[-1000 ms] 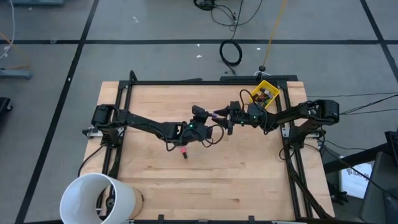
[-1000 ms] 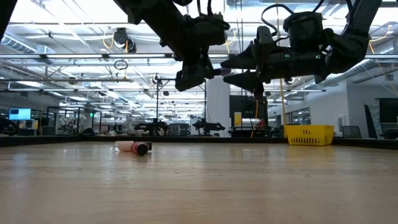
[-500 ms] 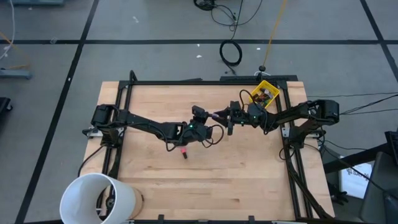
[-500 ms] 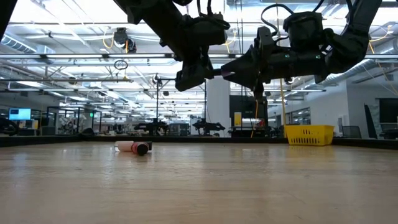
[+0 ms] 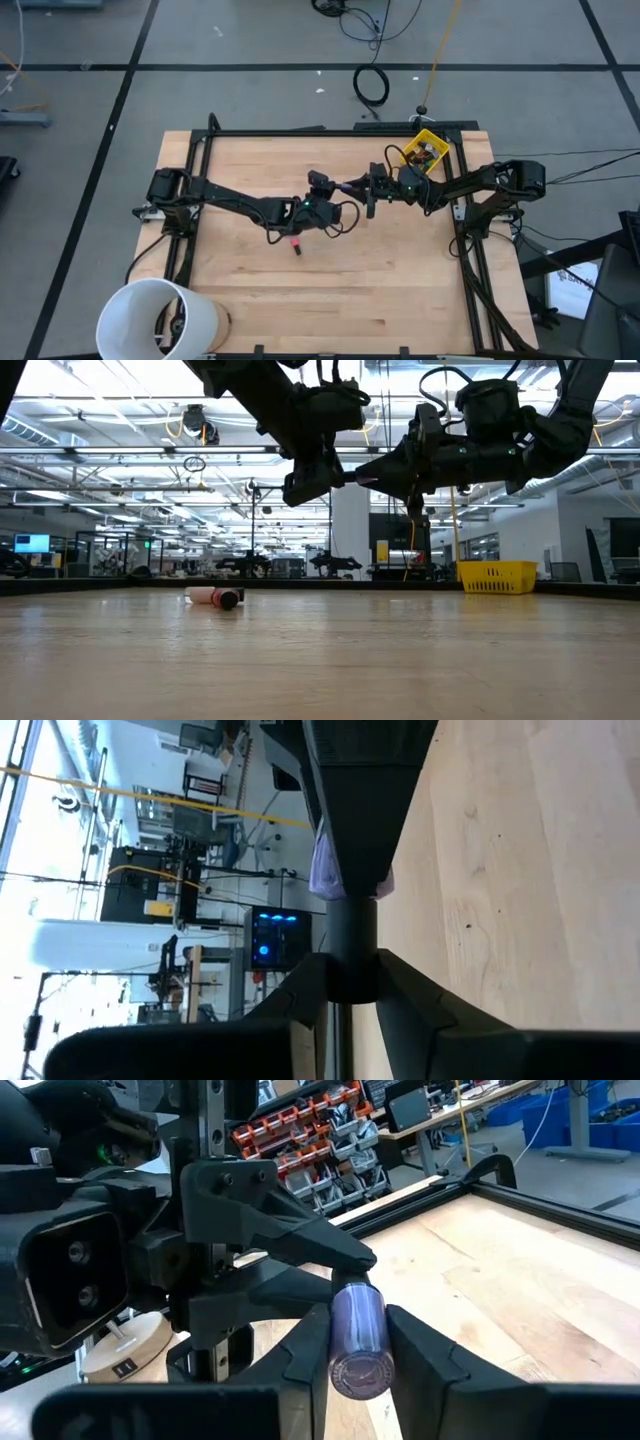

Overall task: Pick & Place Nail Polish
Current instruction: Put the light blue nail polish bottle into the yellow bin

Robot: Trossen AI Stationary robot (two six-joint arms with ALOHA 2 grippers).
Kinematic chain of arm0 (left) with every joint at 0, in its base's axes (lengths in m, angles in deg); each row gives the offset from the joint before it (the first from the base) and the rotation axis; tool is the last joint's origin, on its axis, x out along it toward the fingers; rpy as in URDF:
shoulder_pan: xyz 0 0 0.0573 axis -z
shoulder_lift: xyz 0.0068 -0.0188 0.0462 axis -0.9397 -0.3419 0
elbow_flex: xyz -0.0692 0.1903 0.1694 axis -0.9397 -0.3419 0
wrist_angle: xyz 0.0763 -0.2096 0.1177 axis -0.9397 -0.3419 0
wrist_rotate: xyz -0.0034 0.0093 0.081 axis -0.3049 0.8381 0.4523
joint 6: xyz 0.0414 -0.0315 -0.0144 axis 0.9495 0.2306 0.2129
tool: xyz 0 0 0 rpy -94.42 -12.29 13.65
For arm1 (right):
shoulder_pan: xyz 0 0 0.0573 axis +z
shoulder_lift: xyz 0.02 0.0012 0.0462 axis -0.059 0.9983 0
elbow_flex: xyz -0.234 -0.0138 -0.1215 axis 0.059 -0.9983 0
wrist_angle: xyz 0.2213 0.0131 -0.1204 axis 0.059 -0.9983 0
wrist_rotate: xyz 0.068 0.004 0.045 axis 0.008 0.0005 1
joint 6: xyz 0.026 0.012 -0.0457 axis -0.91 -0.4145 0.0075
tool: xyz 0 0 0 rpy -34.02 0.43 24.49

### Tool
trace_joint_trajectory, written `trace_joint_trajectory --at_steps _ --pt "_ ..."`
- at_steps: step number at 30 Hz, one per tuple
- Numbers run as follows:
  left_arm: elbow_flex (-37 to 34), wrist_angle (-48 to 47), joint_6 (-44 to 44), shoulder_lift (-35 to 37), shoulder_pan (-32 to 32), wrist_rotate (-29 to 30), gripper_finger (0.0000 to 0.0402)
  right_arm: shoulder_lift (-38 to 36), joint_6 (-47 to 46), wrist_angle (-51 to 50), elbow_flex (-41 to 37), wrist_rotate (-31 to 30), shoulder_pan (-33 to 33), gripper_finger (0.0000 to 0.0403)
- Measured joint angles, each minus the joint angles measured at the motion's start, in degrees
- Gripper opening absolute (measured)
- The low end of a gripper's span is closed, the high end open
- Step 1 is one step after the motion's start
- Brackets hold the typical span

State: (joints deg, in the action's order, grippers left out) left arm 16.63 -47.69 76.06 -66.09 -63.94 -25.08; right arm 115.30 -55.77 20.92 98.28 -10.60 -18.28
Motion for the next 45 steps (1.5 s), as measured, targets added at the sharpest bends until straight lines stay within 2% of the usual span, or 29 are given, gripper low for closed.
trace_joint_trajectory --at_steps 5,8,14,18,22,28,33,36,40,45 --pt "0.0 0.24 -8.98 -0.04 0.32 0.26 0.0067 0.02 0.07 0.0 0.0 0.02 0.0 0.0065" --pt "-0.1 0.0 -15.0 0.57 0.21 -3.24 0.0086 0.0 0.17 -0.53 0.0 0.29 0.0 0.0065" --pt "0.0 0.05 -29.69 5.86 -1.51 -23.73 0.0171 0.02 0.96 -1.26 0.02 -0.09 -0.04 0.0065" --pt "0.0 -1.18 -33.29 9.88 -3.31 -27.17 0.0237 -0.3 1.36 -2.52 0.04 0.11 -0.35 0.0065" --pt "0.0 -4.12 -35.55 13.64 -4.2 -28.28 0.0281 -0.71 1.73 -6.09 0.04 0.13 -1.69 0.0065" --pt "-1.74 -7.09 -38.66 16.91 -7.07 -34.9 0.0302 -4.99 4.26 -16.8 0.02 0.17 -4.33 0.0065" --pt "-9.14 0.21 -40.07 17.92 -10.18 -39.82 0.0295 -11.69 8.16 -28.41 0.02 -0.42 -6.04 0.0065" --pt "-14.77 9.59 -41.34 18.08 -12.12 -42.2 0.0287 -16.37 10.17 -36.48 0.02 -5.39 -6.48 0.0065" --pt "-21.67 19.24 -43.09 18.93 -15.18 -43.14 0.0277 -22.64 12.22 -47.68 0.02 -16.4 -6.51 0.0065" --pt "-28.25 26.8 -46.59 20.36 -19.36 -43.54 0.0275 -29.83 13.2 -60.47 0.02 -31.39 -6.81 0.0065"
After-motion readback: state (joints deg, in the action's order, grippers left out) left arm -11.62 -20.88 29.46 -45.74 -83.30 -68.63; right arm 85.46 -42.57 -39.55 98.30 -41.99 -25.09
